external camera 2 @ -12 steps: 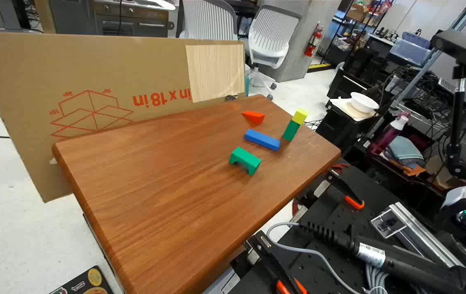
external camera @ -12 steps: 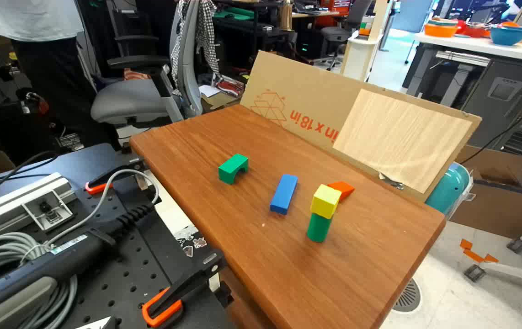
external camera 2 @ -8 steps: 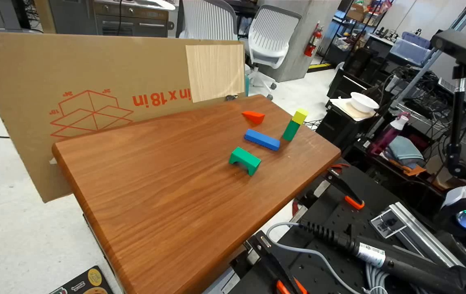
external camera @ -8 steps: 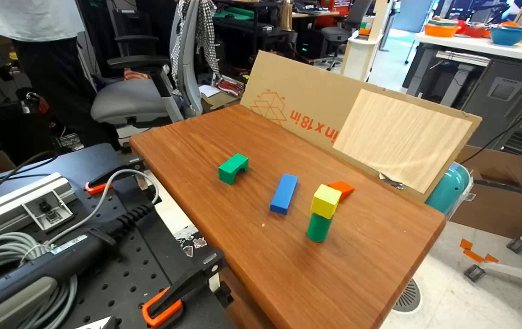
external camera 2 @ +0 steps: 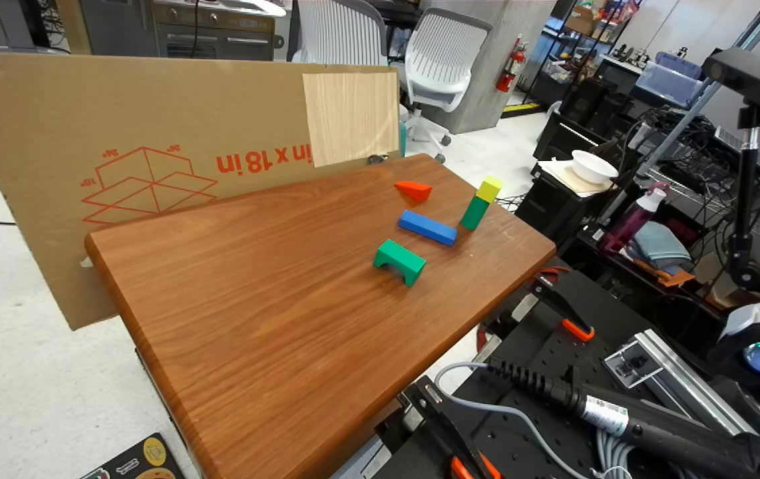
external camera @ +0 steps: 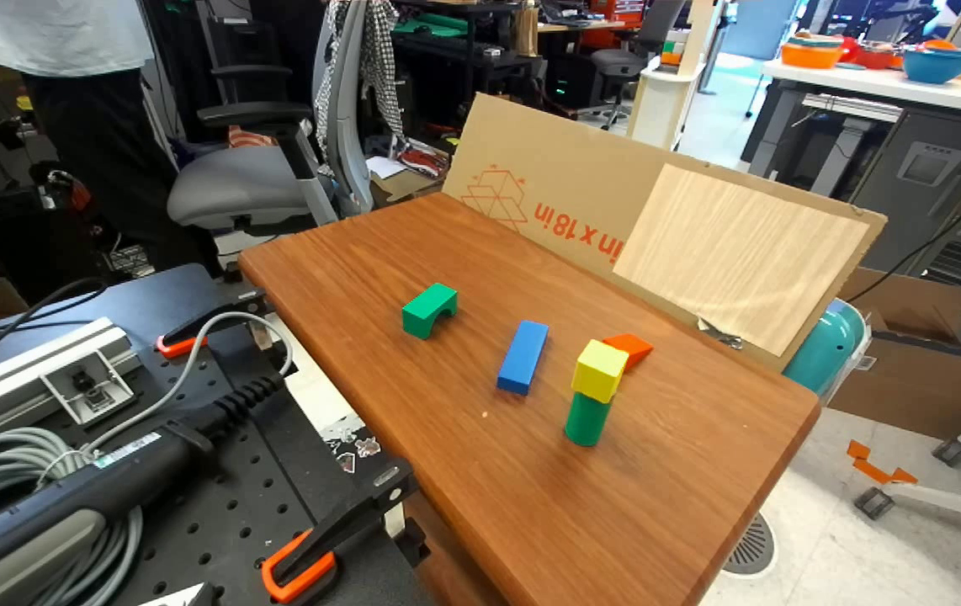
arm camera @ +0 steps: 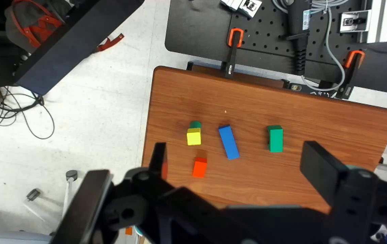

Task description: Put the yellow box on the green piece on the left

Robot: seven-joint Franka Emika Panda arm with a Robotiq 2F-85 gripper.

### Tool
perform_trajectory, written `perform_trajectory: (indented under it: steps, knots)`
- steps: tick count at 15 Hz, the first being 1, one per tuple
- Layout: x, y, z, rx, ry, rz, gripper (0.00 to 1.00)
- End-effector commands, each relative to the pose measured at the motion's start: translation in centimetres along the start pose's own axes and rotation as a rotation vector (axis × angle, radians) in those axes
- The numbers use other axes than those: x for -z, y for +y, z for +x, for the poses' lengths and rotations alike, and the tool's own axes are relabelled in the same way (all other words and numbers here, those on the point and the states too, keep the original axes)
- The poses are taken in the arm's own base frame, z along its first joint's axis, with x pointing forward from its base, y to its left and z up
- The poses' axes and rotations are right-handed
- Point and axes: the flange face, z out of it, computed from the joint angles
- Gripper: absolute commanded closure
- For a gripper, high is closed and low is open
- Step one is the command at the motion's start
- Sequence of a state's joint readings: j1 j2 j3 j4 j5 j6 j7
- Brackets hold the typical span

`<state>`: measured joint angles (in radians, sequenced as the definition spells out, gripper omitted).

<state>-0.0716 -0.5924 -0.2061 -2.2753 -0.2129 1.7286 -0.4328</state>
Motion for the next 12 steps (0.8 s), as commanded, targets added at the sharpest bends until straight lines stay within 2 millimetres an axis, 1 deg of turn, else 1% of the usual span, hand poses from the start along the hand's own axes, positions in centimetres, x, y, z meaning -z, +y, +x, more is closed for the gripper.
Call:
perform_trajectory:
  steps: [1, 3, 5, 6, 8, 12]
  knots:
    - [0.0, 0.0, 0.0, 0.000, 0.000, 0.000, 0.00]
    - [-0.3, 0.0, 0.3, 0.005, 0.009, -0.007, 0.00]
    - [-1.4, 0.4, 0.7, 0.021, 0.031, -0.019, 0.00]
    - [-2.4, 0.8, 1.0, 0.041, 0.050, -0.039, 0.00]
    - [-5.2, 1.5, 1.6, 0.057, 0.058, -0.033, 0.00]
    - [-11.5, 3.8, 2.6, 0.064, 0.060, 0.008, 0.00]
